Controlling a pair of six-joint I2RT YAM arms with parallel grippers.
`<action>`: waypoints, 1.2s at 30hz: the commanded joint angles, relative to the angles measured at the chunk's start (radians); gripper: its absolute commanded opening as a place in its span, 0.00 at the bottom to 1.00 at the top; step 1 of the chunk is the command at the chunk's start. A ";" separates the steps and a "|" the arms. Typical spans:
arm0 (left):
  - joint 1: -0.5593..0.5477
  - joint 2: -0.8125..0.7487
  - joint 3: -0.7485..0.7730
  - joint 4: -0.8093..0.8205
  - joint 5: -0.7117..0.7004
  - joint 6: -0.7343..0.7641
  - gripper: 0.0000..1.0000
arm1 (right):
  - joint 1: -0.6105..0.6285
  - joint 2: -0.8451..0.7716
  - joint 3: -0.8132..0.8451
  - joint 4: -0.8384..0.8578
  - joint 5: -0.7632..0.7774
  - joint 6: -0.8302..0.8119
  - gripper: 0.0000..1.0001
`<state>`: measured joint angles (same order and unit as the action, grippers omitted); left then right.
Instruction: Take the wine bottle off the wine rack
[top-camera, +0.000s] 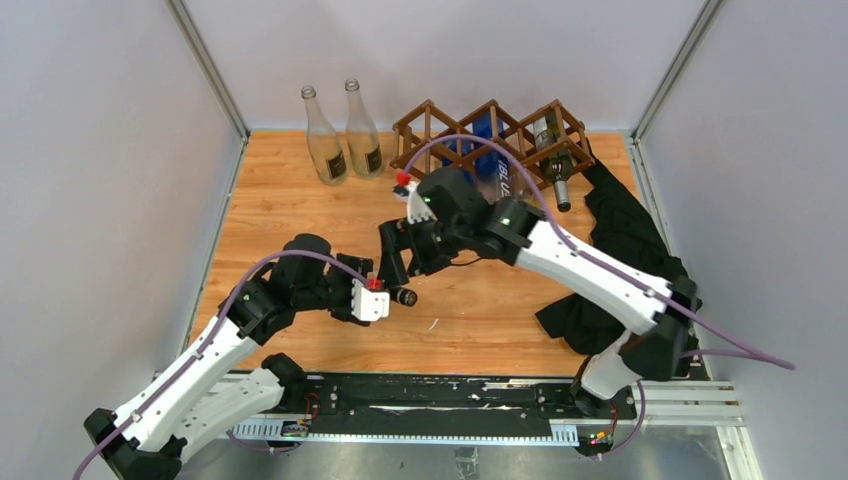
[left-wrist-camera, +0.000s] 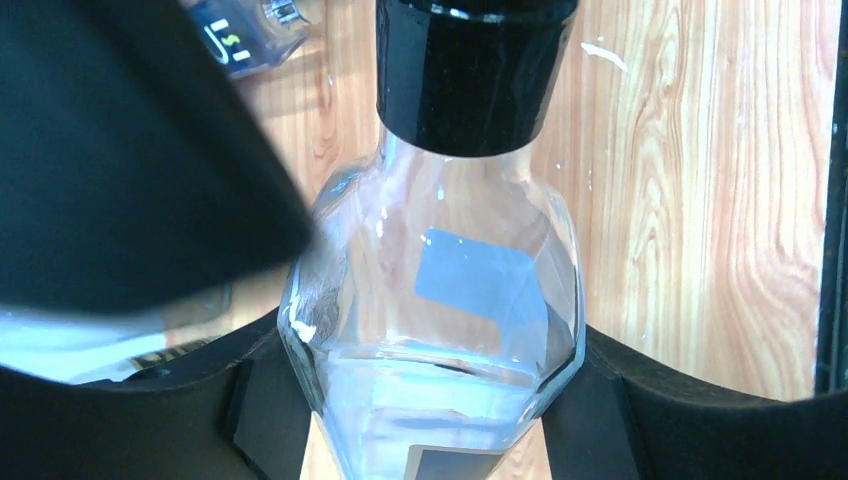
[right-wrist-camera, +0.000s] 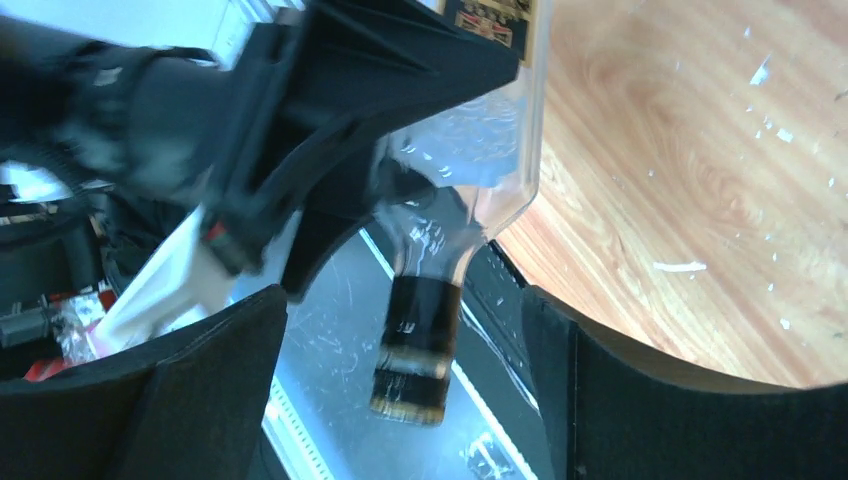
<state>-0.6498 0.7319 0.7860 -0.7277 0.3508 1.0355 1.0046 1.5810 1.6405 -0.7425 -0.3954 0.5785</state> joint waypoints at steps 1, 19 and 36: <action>-0.008 -0.001 0.017 0.240 -0.043 -0.198 0.00 | -0.041 -0.185 -0.147 0.211 0.061 0.006 0.93; 0.009 0.072 0.201 0.304 0.078 -0.841 0.00 | -0.057 -0.555 -0.568 0.531 0.178 -0.083 0.99; 0.143 0.180 0.319 0.410 0.256 -1.166 0.00 | 0.127 -0.481 -0.725 0.863 0.430 -0.262 1.00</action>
<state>-0.5137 0.9287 1.0367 -0.4675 0.5514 -0.0475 1.0782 1.0626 0.9241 -0.0013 -0.1524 0.3805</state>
